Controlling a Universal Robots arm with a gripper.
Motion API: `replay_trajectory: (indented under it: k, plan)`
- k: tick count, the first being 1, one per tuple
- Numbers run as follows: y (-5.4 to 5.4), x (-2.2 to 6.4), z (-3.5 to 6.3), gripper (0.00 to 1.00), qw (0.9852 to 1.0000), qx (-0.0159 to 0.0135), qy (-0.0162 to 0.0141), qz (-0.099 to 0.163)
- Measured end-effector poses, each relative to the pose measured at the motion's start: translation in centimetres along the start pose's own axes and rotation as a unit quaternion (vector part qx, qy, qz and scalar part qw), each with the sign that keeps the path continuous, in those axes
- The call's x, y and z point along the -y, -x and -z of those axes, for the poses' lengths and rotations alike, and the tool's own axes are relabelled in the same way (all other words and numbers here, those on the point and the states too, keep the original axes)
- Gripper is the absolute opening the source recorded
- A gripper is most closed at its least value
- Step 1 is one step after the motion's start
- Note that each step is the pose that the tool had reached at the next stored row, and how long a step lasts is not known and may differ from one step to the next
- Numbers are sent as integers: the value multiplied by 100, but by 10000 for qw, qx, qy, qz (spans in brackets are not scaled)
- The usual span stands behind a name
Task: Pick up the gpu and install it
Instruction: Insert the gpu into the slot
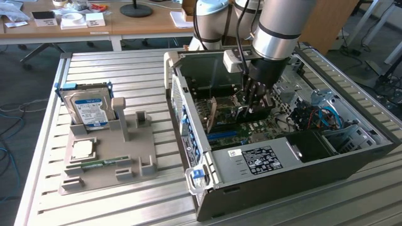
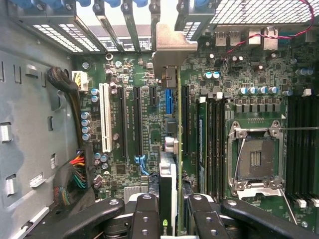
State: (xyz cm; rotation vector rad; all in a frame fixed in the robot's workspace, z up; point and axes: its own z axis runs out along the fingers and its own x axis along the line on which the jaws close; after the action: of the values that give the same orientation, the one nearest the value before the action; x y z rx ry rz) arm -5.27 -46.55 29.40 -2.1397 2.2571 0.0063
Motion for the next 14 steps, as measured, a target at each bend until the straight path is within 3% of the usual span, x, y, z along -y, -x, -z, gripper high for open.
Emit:
replay_trajectory:
  k: [14]
  plan:
    - [-1,0,-27,27,10000,2,1,1]
